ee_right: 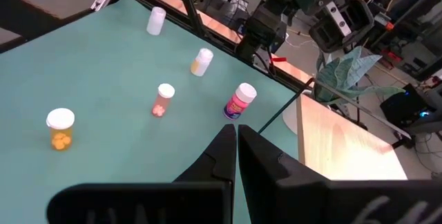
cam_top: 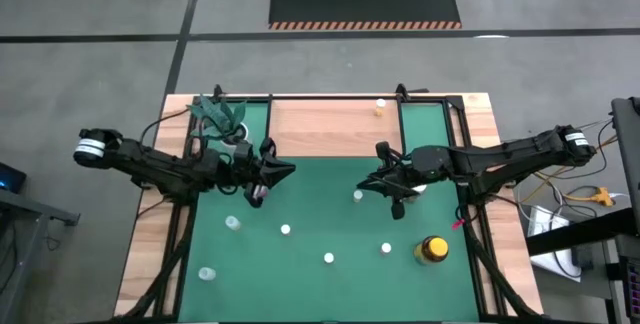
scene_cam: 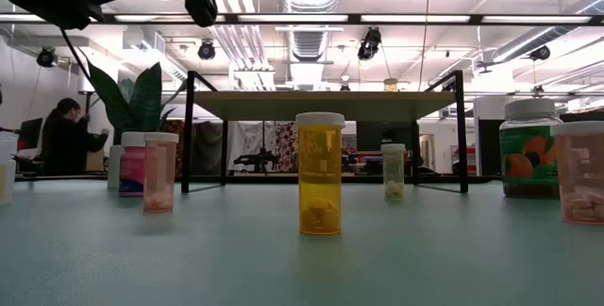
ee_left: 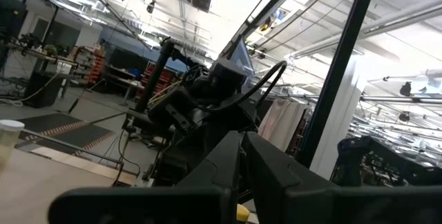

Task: Pick and place medicine bottles onto shelf by color
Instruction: Put the top white pill bottle on the shelf

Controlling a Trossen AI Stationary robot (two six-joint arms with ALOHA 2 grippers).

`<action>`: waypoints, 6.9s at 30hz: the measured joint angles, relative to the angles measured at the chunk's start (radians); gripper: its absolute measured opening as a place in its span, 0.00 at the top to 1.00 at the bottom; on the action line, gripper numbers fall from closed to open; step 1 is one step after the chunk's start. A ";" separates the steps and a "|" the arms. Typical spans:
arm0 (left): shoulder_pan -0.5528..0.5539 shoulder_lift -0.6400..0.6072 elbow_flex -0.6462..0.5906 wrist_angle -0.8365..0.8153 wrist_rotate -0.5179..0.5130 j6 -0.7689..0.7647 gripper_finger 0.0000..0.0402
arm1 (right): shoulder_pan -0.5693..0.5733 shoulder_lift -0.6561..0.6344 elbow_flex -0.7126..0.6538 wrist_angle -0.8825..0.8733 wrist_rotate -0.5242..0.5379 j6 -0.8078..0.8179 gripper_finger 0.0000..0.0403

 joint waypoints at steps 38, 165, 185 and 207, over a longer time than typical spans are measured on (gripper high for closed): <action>-0.164 0.000 0.207 -0.409 -0.133 -0.103 0.97 | 0.000 0.000 0.000 -0.006 0.000 0.005 0.98; 0.375 0.559 1.426 -2.471 -0.031 0.148 0.66 | 0.000 -0.006 -0.006 -0.109 0.000 0.036 0.98; 0.402 0.556 1.333 -2.480 0.002 0.137 0.66 | 0.000 -0.006 -0.006 -0.110 0.000 0.070 0.98; 0.402 0.516 1.351 -2.481 0.004 0.239 0.35 | 0.000 -0.006 -0.007 -0.101 0.000 0.083 0.98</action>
